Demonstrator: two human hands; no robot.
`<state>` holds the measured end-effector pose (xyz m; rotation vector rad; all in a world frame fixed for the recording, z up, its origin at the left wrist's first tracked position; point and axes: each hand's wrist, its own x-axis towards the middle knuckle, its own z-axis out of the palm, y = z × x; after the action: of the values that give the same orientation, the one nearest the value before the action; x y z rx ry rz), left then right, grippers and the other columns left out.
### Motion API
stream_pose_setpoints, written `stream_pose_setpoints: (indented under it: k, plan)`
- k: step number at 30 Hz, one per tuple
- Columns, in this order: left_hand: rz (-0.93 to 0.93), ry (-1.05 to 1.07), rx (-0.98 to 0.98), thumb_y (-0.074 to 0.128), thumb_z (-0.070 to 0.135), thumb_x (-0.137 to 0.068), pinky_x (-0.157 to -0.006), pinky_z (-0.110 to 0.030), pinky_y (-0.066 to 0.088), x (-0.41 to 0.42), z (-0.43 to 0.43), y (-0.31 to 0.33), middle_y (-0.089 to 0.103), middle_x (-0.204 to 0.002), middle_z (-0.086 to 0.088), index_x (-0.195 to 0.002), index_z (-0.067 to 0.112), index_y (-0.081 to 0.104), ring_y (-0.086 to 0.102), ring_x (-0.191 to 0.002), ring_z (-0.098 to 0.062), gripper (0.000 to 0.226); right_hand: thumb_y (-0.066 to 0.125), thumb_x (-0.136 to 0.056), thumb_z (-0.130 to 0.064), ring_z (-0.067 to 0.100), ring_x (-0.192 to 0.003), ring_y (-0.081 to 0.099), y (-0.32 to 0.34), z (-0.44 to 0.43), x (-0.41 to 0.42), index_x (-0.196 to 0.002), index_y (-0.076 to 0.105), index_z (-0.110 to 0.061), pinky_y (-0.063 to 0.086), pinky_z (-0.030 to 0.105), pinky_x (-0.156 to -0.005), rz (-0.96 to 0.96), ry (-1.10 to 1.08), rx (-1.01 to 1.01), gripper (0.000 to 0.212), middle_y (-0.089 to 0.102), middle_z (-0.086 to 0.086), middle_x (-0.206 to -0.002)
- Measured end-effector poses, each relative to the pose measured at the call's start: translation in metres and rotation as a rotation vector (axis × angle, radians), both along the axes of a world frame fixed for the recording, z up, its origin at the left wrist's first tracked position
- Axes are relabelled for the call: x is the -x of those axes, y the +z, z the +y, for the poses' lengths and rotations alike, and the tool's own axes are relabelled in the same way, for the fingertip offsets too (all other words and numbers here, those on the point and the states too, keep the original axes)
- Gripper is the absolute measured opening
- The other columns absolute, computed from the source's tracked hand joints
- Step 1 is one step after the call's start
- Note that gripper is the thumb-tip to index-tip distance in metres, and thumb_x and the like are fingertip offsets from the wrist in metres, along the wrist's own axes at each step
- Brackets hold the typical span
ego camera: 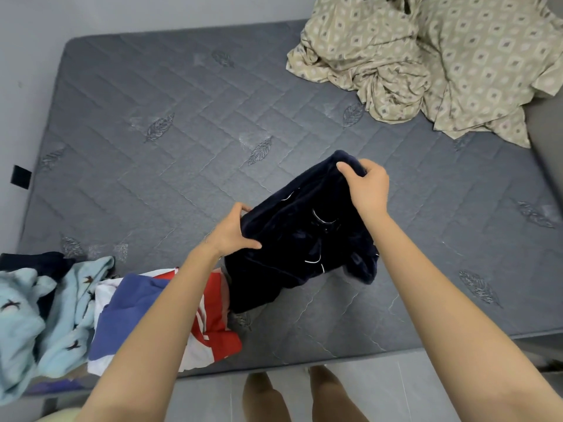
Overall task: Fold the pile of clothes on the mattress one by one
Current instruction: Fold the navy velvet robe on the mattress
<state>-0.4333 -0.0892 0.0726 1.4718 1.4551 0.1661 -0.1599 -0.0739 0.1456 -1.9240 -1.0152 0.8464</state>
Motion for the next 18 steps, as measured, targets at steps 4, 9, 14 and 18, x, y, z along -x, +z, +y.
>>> stream_pose_setpoints:
  k: [4,9,14,18]
  plan:
    - [0.141,0.066,-0.135,0.073,-0.004,-0.075,-0.056,-0.01,0.036,0.007,-0.008,-0.003,0.052,-0.083,-0.004,-0.09,0.012,0.04,0.051,-0.08,-0.022,0.039,0.068,-0.087,-0.025,0.005,-0.05,0.03,0.015,0.002,0.001,-0.056,0.035,-0.02,0.026,0.022,-0.05,0.062,-0.022,-0.074,0.045,0.033,-0.007,-0.054]
    - [-0.038,0.511,-0.285,0.072,0.008,-0.083,-0.067,-0.025,0.039,0.005,-0.008,0.015,0.056,-0.08,-0.004,-0.087,0.007,0.054,0.05,-0.077,-0.018,0.018,0.068,-0.087,-0.025,0.008,-0.055,0.031,0.043,0.0,-0.001,-0.06,0.038,-0.014,0.028,0.023,-0.052,0.13,-0.044,-0.2,0.042,0.033,-0.003,-0.057]
    - [-0.222,0.687,-0.437,0.073,0.021,-0.085,-0.061,-0.015,0.039,-0.025,0.002,0.081,0.049,-0.071,0.004,-0.078,0.01,0.05,0.047,-0.059,0.002,0.027,0.068,-0.087,-0.024,0.004,-0.053,0.029,0.087,-0.001,-0.013,-0.057,0.036,-0.016,0.026,0.021,-0.051,0.133,-0.036,-0.332,0.045,0.031,-0.008,-0.054]
    - [-0.352,0.688,-0.544,0.073,0.026,-0.085,-0.065,-0.017,0.046,-0.05,0.005,0.14,0.057,-0.076,-0.001,-0.081,0.011,0.057,0.053,-0.067,-0.005,0.022,0.069,-0.087,-0.025,0.006,-0.056,0.028,0.123,-0.006,-0.026,-0.059,0.035,-0.018,0.024,0.022,-0.053,0.105,-0.02,-0.431,0.044,0.031,-0.005,-0.058]
